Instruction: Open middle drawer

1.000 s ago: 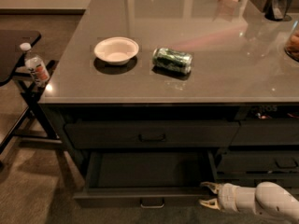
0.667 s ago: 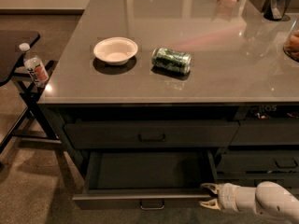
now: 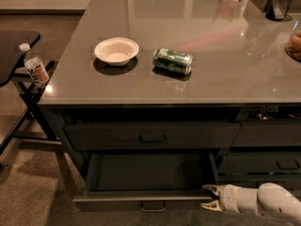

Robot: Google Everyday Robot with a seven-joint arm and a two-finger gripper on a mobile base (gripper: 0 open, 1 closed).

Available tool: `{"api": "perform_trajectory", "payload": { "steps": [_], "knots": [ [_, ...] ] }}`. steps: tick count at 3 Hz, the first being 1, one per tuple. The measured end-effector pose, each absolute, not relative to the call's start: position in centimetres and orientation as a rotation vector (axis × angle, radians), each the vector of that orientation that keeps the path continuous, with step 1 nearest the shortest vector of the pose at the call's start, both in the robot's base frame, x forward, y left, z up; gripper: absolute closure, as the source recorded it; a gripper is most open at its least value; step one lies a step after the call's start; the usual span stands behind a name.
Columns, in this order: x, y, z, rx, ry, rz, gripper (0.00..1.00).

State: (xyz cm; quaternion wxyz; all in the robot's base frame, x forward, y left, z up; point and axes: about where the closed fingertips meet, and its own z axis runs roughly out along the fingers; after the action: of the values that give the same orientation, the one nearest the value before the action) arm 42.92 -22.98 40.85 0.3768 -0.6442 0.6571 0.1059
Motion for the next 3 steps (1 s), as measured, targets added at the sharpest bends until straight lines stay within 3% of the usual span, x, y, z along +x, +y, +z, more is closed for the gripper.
{"api": "perform_trajectory", "payload": {
  "steps": [1,2,3],
  "knots": [
    [42.9,-23.0,40.9,-1.647,1.68,0.271,0.39],
    [41.2,-23.4,40.3,-1.636,1.655,0.279,0.39],
    [39.6,-24.0,40.0,-1.622,1.65,0.292,0.61]
  ]
}}
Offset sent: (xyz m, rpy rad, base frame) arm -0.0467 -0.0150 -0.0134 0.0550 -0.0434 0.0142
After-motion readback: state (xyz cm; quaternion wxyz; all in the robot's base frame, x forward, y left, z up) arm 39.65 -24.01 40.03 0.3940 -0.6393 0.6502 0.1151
